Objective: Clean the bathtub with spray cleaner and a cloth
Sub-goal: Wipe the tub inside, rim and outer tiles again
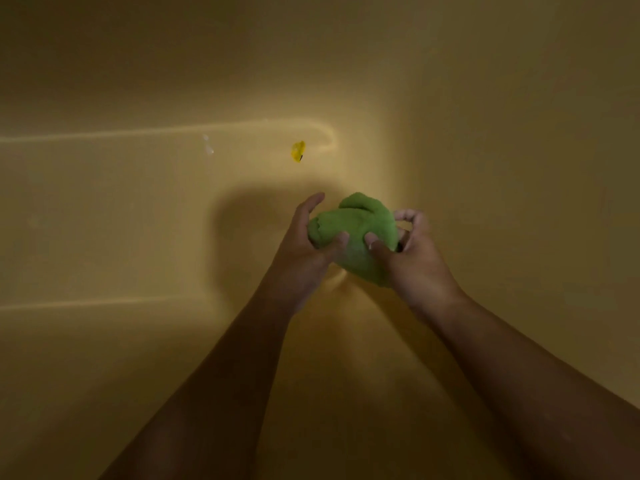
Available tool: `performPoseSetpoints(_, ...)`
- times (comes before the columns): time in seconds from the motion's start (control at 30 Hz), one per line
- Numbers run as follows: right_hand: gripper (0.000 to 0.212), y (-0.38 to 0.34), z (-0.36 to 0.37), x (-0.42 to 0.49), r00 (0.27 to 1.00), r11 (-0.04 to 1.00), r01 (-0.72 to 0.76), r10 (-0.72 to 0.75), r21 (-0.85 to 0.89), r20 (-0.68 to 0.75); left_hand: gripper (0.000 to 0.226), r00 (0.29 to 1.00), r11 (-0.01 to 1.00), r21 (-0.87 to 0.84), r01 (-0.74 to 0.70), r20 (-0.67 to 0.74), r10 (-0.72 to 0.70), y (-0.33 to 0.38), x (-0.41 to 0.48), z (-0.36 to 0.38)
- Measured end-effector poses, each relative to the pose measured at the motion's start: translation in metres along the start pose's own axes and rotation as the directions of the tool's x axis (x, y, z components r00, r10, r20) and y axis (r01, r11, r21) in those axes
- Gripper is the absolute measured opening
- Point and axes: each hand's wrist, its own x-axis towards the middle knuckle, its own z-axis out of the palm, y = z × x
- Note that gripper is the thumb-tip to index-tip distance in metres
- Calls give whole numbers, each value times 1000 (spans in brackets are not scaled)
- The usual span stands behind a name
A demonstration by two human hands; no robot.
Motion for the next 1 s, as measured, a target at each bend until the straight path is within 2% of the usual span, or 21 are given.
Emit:
performPoseSetpoints(0.07, 69, 6, 1, 5, 998, 996, 56, -55, -70, 24, 71, 999, 964, 262, -47, 26, 41, -7, 2, -7)
performPoseSetpoints(0.13, 82, 12, 2, 13, 989, 933, 128, -93, -338, 118, 68, 996, 815, 573, -84, 26, 84, -14, 5, -13)
performPoseSetpoints(0.2, 74, 18, 5, 21, 982, 787, 166, -75, -594, 174, 58, 990, 645, 757, -106, 19, 141, -20, 7, -16)
performPoseSetpoints(0.23, 65, 20, 6, 24, 983, 733, 163, -61, -660, 175, 52, 988, 580, 808, -105, 18, 154, -23, 9, -17)
performPoseSetpoints(0.3, 46, 23, 7, 29, 984, 656, 160, -49, -738, 170, 44, 990, 519, 852, -69, -5, 140, -28, 12, -19)
performPoseSetpoints(0.37, 36, 25, 5, 34, 978, 552, 198, -54, -810, 202, 42, 994, 542, 840, -32, -30, 105, -33, 15, -22)
performPoseSetpoints(0.43, 31, 26, 3, 39, 968, 510, 228, -23, -830, 252, 33, 998, 600, 800, -11, -28, 56, -36, 18, -28)
performPoseSetpoints(0.47, 27, 26, 3, 41, 965, 531, 220, 3, -818, 261, 27, 999, 631, 776, 2, -26, 28, -38, 19, -31)
performPoseSetpoints(0.53, 24, 28, 4, 46, 971, 639, 137, 64, -757, 229, 20, 999, 695, 718, 43, -46, -15, -45, 21, -37)
performPoseSetpoints(0.63, 31, 32, 12, 54, 987, 770, 53, 58, -636, 152, 23, 991, 800, 591, 102, -134, -27, -58, 26, -42)
performPoseSetpoints(0.77, 43, 54, 28, 73, 995, 768, -14, 71, -640, 63, 45, 977, 808, 579, 110, -213, 20, -73, 47, -48)
performPoseSetpoints(0.83, 48, 72, 35, 83, 997, 728, -8, 54, -686, 46, 45, 974, 763, 635, 120, -224, 34, -82, 59, -51)
performPoseSetpoints(0.87, 51, 80, 39, 85, 999, 685, 29, -6, -728, 34, 43, 977, 712, 692, 114, -208, 46, -88, 63, -53)
performPoseSetpoints(0.93, 61, 94, 48, 86, 984, 538, 129, -174, -833, 40, 40, 983, 527, 848, 50, -135, 123, -100, 70, -61)
performPoseSetpoints(1.0, 65, 109, 59, 83, 941, 365, 280, -289, -888, 178, 40, 977, 321, 946, 49, -112, 180, -108, 77, -69)
